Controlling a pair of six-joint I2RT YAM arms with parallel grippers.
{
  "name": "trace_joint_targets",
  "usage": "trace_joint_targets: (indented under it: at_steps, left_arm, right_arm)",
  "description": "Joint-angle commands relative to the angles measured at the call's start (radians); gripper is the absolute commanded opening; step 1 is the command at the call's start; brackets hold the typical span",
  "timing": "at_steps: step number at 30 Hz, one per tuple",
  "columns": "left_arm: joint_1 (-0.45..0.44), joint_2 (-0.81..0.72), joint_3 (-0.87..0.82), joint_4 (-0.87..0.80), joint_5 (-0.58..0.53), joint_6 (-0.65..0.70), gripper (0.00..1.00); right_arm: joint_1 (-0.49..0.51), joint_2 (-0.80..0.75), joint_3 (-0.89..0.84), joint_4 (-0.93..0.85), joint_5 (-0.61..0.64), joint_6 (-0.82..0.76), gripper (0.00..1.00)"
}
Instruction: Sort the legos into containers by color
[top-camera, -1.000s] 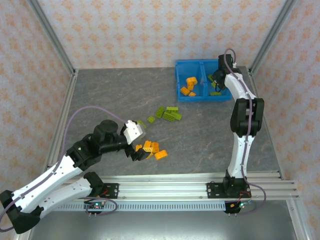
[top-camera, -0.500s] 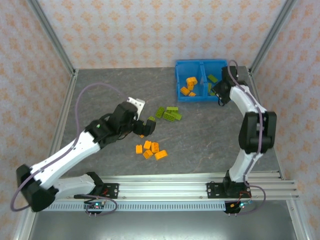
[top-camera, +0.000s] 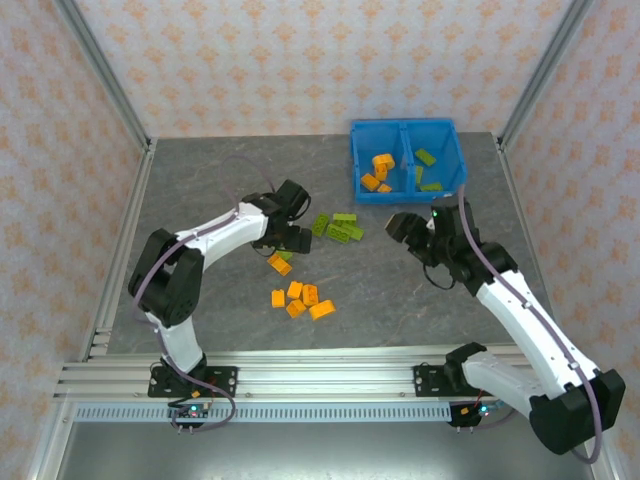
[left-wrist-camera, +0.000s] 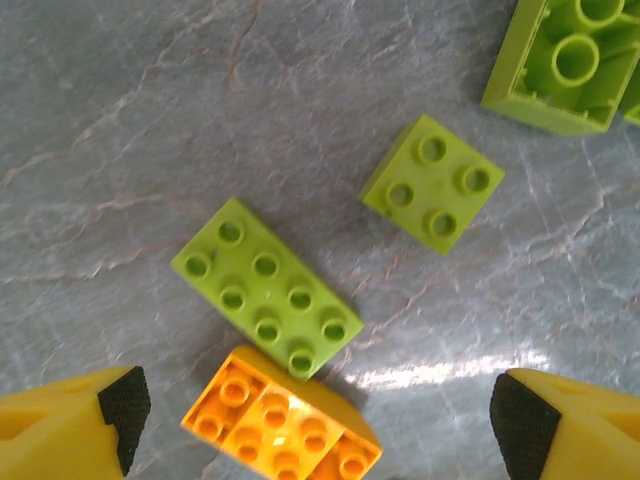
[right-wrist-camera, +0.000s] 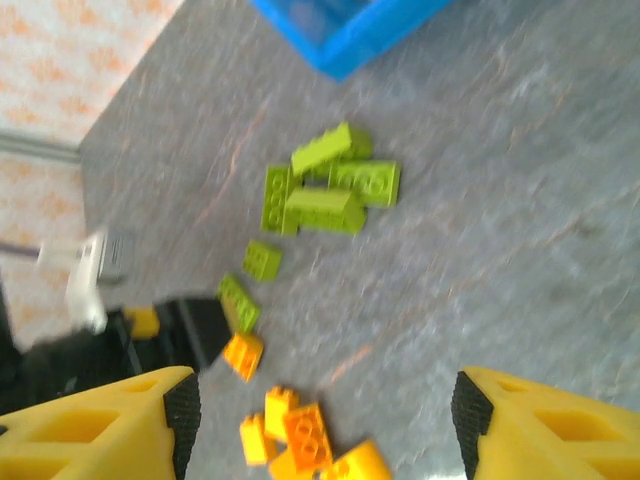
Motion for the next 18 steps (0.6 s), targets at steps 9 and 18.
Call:
trace_joint_targets:
  at_steps: [9, 18]
  left_arm:
    - [0.07, 0.084, 0.019, 0.011, -0.046, -0.173, 0.66]
    - [0.077, 0.157, -0.015, 0.055, 0.046, -0.18, 0.72]
  right_arm:
    - [0.112, -0.009, 0.103, -0.188, 0.085, 0.058, 0.7]
    - [0.125, 0.026, 0.12, -0.189, 0.084, 0.067, 0.7]
